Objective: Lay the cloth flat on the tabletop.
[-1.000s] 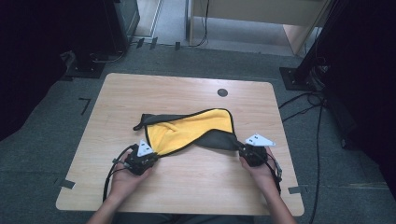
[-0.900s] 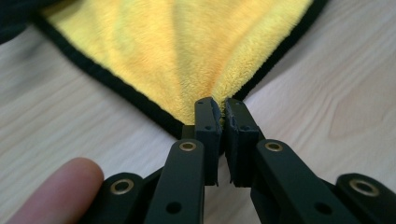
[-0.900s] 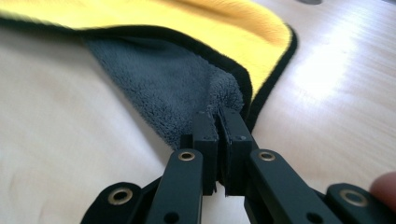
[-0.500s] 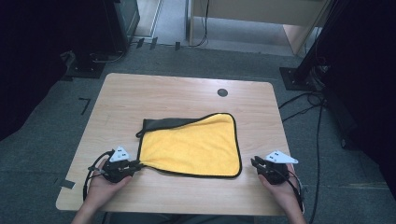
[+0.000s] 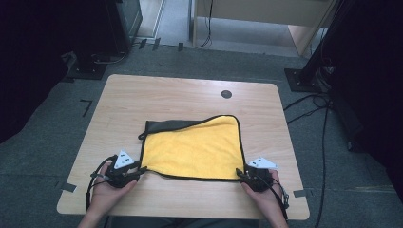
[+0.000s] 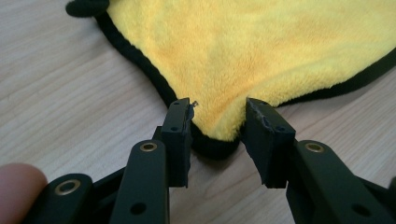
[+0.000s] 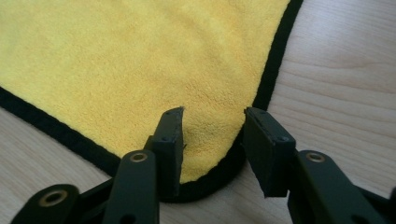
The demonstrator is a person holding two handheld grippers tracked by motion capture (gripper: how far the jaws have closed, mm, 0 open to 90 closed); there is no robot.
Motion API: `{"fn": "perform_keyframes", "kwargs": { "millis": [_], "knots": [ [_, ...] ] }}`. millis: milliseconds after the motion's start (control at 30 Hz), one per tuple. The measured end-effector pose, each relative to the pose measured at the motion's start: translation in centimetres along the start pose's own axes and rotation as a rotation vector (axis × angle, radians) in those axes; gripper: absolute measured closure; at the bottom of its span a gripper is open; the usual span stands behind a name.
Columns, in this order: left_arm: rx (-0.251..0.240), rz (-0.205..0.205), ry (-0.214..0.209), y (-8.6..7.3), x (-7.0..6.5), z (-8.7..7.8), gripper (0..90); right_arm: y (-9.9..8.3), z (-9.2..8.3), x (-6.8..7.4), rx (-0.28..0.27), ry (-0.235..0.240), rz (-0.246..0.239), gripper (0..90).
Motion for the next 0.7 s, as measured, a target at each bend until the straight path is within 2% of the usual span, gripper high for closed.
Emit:
{"fn": "perform_keyframes", "kwargs": {
  "millis": [33, 100, 133, 167, 200, 233, 300, 333, 367, 400, 467, 500, 567, 600, 633, 700],
  "knots": [
    [0.016, -0.006, -0.008, -0.2, 0.0, 0.0, 64.6, -0.1, 0.0, 0.0, 0.006, -0.010, -0.007, 61.9],
    [0.023, -0.013, -0.040, -0.2, -0.1, -0.1, 74.5, -0.3, -0.1, -0.3, 0.007, -0.032, -0.031, 70.9],
    [0.019, -0.026, -0.069, 0.0, -0.2, -0.3, 78.4, -0.4, -0.2, -0.5, 0.008, -0.039, -0.035, 75.8],
    [0.010, -0.046, -0.118, 0.2, -0.5, -0.6, 81.1, -0.5, -0.2, -0.9, 0.012, -0.056, -0.041, 78.2],
    [0.010, -0.046, -0.118, 0.2, -0.5, -0.6, 81.8, -0.5, -0.2, -1.1, 0.011, -0.063, -0.035, 79.0],
    [-0.016, -0.097, -0.220, 0.8, -0.8, -1.3, 82.0, -0.6, -0.3, -1.3, 0.008, -0.059, -0.020, 79.1],
    [-0.055, -0.124, -0.295, 1.2, -0.8, -2.0, 80.0, -0.7, -0.3, -1.5, 0.006, -0.061, -0.005, 77.3],
    [-0.077, -0.126, -0.318, 1.3, -0.6, -2.3, 73.4, -0.7, -0.3, -1.7, 0.008, -0.067, -0.004, 74.0],
    [-0.096, -0.138, -0.331, 1.5, -0.5, -2.5, 62.4, -0.7, -0.3, -1.8, 0.006, -0.076, 0.002, 70.1],
    [-0.110, -0.160, -0.331, 1.6, -0.2, -2.6, 54.5, -0.8, -0.4, -2.0, 0.007, -0.079, 0.011, 67.8],
    [-0.131, -0.199, -0.316, 1.9, 0.3, -2.6, 48.2, -0.8, -0.5, -2.2, -0.002, -0.078, 0.028, 65.1],
    [-0.132, -0.208, -0.286, 1.9, 0.6, -2.5, 47.1, -0.8, -0.6, -2.3, -0.004, -0.081, 0.038, 63.6],
    [-0.111, -0.197, -0.203, 1.7, 0.8, -2.0, 46.8, -0.8, -0.6, -2.4, -0.004, -0.083, 0.050, 61.0],
    [-0.111, -0.197, -0.203, 1.7, 0.8, -2.0, 46.8, -0.8, -0.6, -2.3, -0.003, -0.082, 0.052, 60.4],
    [-0.068, -0.159, -0.121, 1.1, 0.6, -1.1, 46.3, -0.8, -0.5, -2.2, -0.003, -0.079, 0.054, 59.2],
    [-0.009, -0.103, -0.013, 0.4, 0.5, 0.0, 45.9, -0.8, -0.4, -1.9, 0.004, -0.069, 0.054, 57.4]
  ]
}}
Point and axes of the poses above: each handheld gripper's, and its own axes: z roughly forward along the jaws, y roughly out of its top, x roughly to its left, the point moved 8 cm from there along z, roughly forward along the jaws, and after that the axes turned 14 degrees about -z, right-handed, at the moved point
